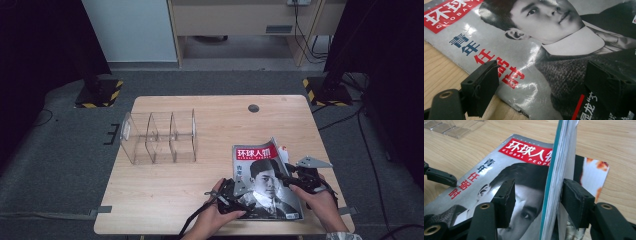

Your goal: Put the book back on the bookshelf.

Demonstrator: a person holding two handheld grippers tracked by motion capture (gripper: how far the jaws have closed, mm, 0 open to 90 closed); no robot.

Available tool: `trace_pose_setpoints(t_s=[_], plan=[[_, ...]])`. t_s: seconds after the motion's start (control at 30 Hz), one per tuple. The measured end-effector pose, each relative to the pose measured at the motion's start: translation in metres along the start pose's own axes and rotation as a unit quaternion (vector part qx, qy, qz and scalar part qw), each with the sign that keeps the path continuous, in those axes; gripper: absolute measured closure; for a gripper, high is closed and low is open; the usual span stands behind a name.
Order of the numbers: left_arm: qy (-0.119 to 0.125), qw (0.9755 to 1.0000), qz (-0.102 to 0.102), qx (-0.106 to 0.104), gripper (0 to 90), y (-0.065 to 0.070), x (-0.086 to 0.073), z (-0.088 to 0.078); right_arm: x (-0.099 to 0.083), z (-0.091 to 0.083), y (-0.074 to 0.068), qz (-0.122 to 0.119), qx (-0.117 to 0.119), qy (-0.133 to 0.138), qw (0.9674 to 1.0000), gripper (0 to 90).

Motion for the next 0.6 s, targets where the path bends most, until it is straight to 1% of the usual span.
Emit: trace_pose_setpoints(t_s=[0.07,0.17,0.23,0.27,0.3,0.33,0.4,0.5,0.6], plan=[[0.000,1.0000,0.000,0.000,11.6,0.000,0.000,0.000,-0.001,0.002,-0.002,-0.007,-0.003,-0.006,1.0000,40.7],[0.000,1.0000,0.000,0.000,11.6,0.000,0.000,0.000,-0.004,0.005,-0.003,-0.018,-0.008,-0.012,0.9997,38.8],[0.000,1.0000,0.000,-0.001,11.6,0.000,0.000,0.000,-0.007,0.007,-0.003,-0.014,-0.005,-0.016,0.9998,36.2],[0.000,1.0000,0.000,-0.001,11.6,0.000,0.000,0.000,-0.007,0.008,-0.002,-0.009,-0.003,-0.018,0.9998,33.8],[0.000,1.0000,0.000,-0.001,11.6,0.000,0.000,0.000,-0.010,0.010,-0.001,-0.003,-0.003,-0.028,0.9996,29.6],[0.000,1.0000,0.000,-0.001,11.6,0.000,0.000,0.000,-0.010,0.010,-0.001,-0.003,-0.003,-0.028,0.9996,29.6],[0.000,1.0000,0.000,-0.001,11.6,0.000,0.000,0.000,-0.012,0.012,0.000,0.000,-0.003,-0.032,0.9995,26.6],[-0.001,1.0000,0.000,-0.001,11.7,0.000,0.000,0.000,-0.013,0.014,0.002,0.016,-0.002,-0.043,0.9990,23.0],[0.000,1.0000,0.000,-0.001,11.7,0.000,0.000,0.000,-0.014,0.016,0.005,0.015,-0.007,-0.050,0.9986,21.1]])
Point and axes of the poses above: each handheld gripper's, and its own axes: z roughly forward along the jaws, x roughly out of its top, y roughly to its right, the point moved 10 cm from there along z, roughly forward along the jaws, and after that the axes turned 7 degrees about y, right-handed, at the moved point
